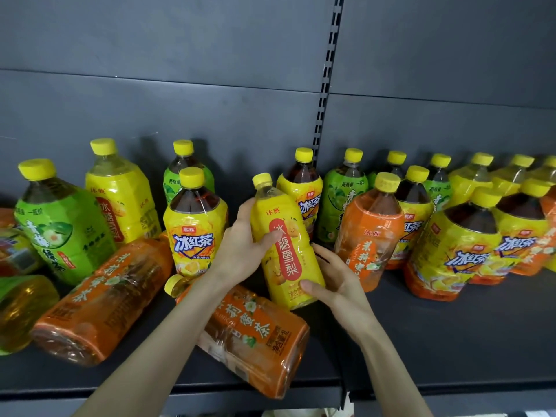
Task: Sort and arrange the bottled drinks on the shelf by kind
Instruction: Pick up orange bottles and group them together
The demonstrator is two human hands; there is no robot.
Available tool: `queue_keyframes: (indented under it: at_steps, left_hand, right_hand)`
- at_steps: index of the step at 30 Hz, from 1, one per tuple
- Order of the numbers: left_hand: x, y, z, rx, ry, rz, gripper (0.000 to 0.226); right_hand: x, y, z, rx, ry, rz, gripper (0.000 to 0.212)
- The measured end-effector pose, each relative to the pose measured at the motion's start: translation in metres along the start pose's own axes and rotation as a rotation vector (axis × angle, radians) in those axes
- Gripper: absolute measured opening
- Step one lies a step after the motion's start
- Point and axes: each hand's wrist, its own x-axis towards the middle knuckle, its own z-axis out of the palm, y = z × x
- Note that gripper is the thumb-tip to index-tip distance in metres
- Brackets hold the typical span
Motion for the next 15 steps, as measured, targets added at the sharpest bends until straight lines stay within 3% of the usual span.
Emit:
queue_keyframes:
  at_steps: [6,15]
  left_hand:
    - [0.006,0.003,-0.002,-0.076,-0.092,0.11,0.07]
    - [0.005,-0.004,-0.002,-0.023,-0.062,0.121,0.077]
  right_hand:
    - [0.018,0.008,0.012,-0.162,0.06,-0.09,0.078]
    - [0.036,0.014,0.019,-0.395,0.168,-0.132,0.083]
